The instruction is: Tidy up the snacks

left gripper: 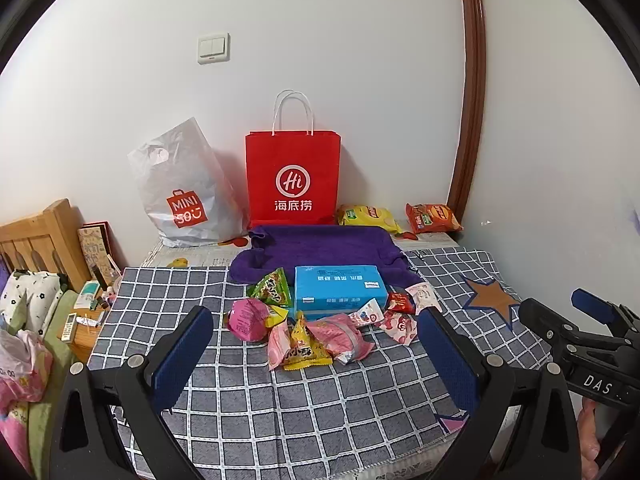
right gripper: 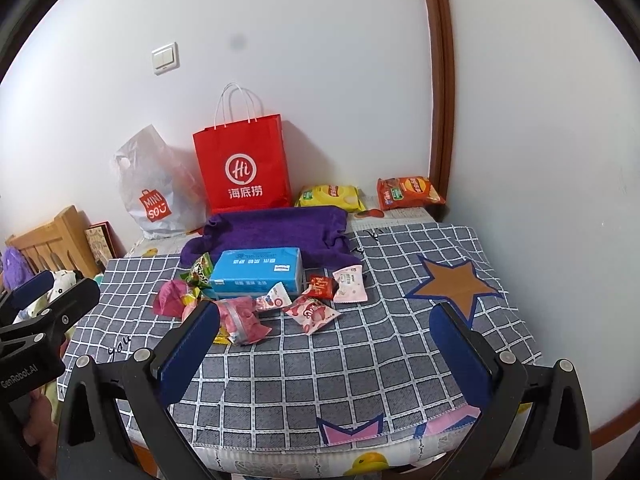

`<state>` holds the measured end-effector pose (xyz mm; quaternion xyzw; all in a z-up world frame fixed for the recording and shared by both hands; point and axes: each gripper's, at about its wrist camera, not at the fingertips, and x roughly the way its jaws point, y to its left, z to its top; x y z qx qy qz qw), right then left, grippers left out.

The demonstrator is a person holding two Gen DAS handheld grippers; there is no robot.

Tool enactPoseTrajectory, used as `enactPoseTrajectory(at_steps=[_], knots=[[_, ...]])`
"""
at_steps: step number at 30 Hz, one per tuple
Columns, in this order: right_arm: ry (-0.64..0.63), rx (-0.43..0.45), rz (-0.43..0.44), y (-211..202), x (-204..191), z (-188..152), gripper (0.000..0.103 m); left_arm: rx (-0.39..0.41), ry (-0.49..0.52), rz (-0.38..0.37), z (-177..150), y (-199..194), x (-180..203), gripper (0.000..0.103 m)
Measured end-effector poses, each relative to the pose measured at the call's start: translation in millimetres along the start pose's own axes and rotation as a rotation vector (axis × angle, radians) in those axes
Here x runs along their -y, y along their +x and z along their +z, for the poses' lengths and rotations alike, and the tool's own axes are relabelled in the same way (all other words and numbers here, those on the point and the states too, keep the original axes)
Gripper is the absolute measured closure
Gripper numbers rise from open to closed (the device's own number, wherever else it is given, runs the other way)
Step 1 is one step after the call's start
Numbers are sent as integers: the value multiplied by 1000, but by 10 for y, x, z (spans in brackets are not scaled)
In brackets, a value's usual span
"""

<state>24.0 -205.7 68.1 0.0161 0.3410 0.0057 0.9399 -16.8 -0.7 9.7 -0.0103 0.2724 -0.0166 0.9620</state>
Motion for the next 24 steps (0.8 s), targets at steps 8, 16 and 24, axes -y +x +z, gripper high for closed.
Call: enactPoseTrajectory(at_steps=[8,16,24], knots=[[-9,-4,-21,3,-24,-5,0,-3,-8,-2,-3,25,-8,1],[-11,2,-21,-8,-28,-1,0,-1,-15,-1,-7,31,-28,1],[-11,-1,-12,-5,-19,1,0,2,-22,1,-1,33,-43,1]])
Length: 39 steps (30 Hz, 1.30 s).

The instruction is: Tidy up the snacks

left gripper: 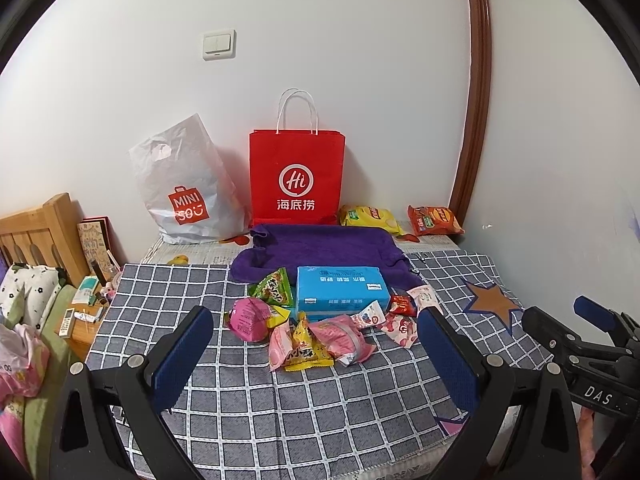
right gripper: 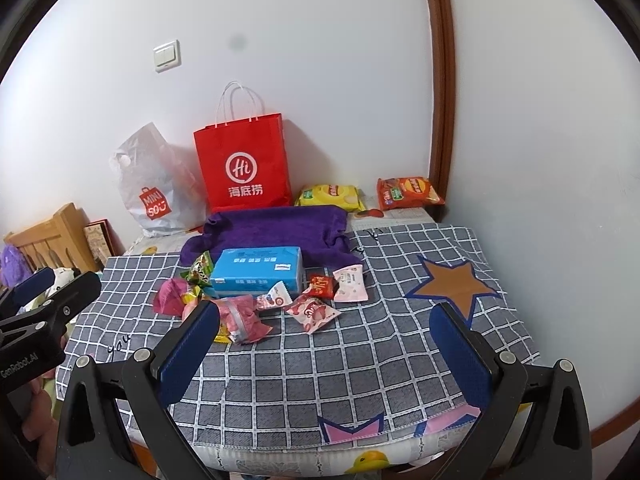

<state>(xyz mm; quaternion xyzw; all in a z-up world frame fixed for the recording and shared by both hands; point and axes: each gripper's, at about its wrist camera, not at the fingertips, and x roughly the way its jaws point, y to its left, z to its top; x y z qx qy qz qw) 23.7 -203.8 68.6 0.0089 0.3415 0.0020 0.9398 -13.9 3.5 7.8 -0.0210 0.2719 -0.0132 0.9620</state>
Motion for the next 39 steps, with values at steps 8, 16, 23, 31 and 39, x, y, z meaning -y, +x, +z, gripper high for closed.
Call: enactPoseTrajectory(at_steps=[8,16,23,31,39], knots=[[-32,8,-15,-9,-45,-18,0,0,-9,6,5,3,-16,1],[-39,35,-16,-38,-59,-7,0,0,-12,6,-4,11,-26,1],[-39,64,-1,-52,-67,1,0,4,-12,9,-6,24,-38,1],[-32,98,-36,80,-15,29,0,-10,-13,8,47,225,-89,1],[-21,30,17,492,72,110,0,-71,-24,25,141,652,-139,1]])
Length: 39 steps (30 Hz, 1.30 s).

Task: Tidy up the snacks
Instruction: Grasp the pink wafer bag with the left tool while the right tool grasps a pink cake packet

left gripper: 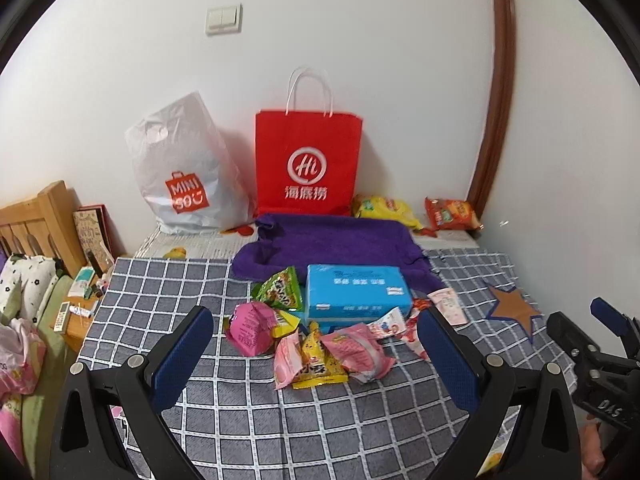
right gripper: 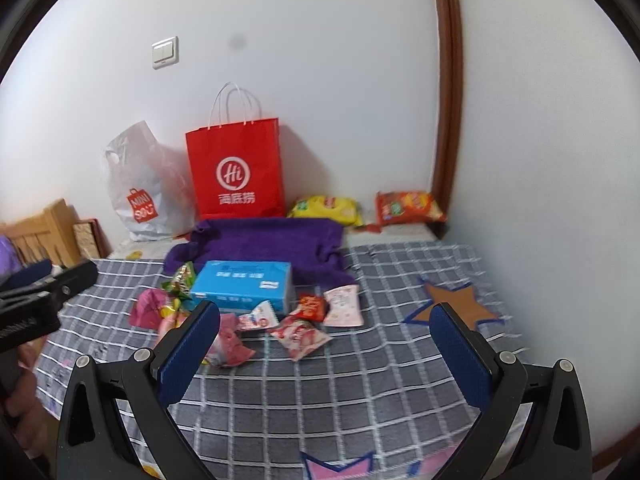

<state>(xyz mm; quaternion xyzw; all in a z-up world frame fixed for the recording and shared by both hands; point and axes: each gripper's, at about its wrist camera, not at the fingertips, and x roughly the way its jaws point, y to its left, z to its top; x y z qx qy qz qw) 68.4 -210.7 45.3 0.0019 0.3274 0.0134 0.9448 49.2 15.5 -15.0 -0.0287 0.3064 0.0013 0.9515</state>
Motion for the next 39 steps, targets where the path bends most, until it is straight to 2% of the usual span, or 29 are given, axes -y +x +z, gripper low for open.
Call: enactPoseTrajectory(at_steps=[2,8,11,14,17,22,26,30,35,37,39], knots=[[6,-17,17,103,13,-4,0,-20,-11,5,14,119,-31,1],[-109,-105,-49,619,-61,-40,0,-84,-31,25,30,574,-137,1],[-90,-143,-77,948,1,-84,0,-112,-48,19,11,810,-204,1],[-33,-185,-43,1253,136,-114,2,-141,-55,32,-16,1054,-274,1],[15,-214,-16,1508,279,-113,7,-167,-50,43,-43,1229,-328,1],[54,-280,6,1969,450,-141,23,-187,-60,55,-76,1397,-455,1],[69,-306,22,2257,494,-189,28,-203,-72,76,-99,1505,-559,1],[64,-333,36,2465,468,-240,32,-212,-85,86,-110,1568,-654,1],[64,-382,32,2695,472,-320,47,-231,-99,91,-166,1620,-752,1],[66,-392,65,2740,471,-346,58,-242,-108,82,-190,1630,-784,1],[50,-381,61,2721,450,-349,59,-251,-119,67,-210,1641,-818,1]])
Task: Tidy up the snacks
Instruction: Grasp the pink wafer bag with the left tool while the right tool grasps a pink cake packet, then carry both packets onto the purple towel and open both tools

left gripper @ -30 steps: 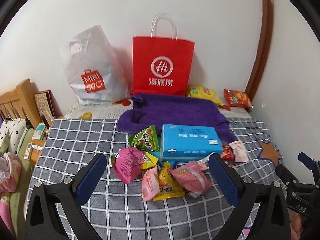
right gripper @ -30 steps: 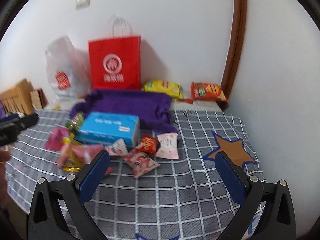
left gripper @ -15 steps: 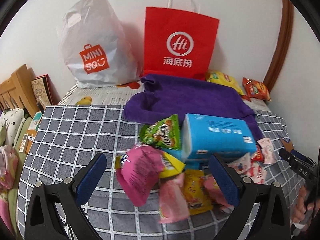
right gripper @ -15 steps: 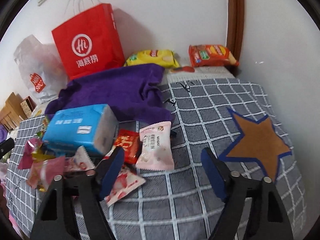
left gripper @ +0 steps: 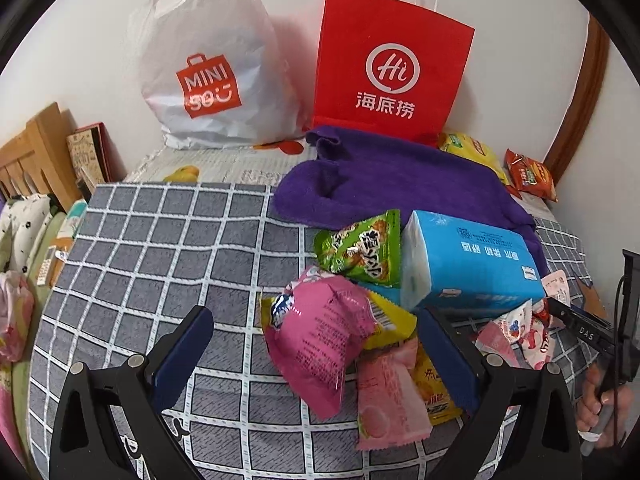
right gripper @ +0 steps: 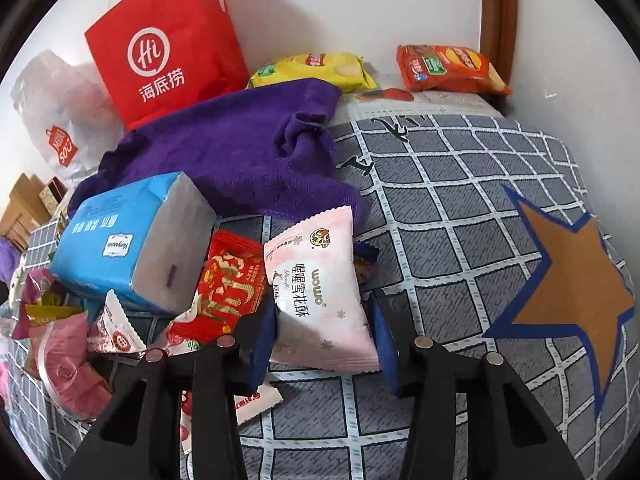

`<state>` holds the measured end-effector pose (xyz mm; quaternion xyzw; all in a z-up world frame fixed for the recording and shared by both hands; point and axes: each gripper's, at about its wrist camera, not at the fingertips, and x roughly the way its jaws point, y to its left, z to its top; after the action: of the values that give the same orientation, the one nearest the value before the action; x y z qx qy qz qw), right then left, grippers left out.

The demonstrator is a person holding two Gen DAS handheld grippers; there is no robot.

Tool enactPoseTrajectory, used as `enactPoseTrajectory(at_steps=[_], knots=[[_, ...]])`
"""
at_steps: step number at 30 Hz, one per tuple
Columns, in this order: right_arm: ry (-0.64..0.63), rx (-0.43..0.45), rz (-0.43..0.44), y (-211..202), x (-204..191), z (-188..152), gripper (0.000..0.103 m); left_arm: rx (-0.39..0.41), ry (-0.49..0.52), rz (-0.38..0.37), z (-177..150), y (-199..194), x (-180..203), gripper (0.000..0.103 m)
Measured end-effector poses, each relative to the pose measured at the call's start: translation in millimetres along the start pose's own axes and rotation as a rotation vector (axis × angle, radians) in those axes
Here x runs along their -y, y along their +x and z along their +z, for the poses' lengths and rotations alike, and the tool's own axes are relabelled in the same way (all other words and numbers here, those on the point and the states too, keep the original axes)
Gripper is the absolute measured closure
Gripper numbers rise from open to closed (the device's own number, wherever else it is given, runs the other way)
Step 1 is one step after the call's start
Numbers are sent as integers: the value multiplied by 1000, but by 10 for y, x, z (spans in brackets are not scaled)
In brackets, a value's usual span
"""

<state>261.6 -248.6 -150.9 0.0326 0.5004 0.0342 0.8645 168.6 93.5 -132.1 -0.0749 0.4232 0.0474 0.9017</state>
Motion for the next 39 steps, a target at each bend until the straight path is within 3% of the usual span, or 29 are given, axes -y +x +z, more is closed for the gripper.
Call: enactPoseTrajectory(at_steps=[7,13,16,18,22,31,39], knots=[[7,39,12,-264,26,-111,59,-33,-29,38,41,173,-87,1],[23,51,25,-468,87,-241,59,-97,-32,4,82,457,-73,1],[24,33,42,-492,60,-316,59,-128,-17,7,42,594,-34,14],[19,20,53,-503,21,-378,59,-128,-5,-16,13,600,-3,34],[3,-3,55,-517,-60,-472,59,-104,16,-20,1,510,34,47],[7,22,63,-772,-214,-603,59,-66,-31,-31,-59,135,-185,48],[-7,84,100,-1166,-443,-513,59,-10,-49,-61,-71,-364,-262,48]])
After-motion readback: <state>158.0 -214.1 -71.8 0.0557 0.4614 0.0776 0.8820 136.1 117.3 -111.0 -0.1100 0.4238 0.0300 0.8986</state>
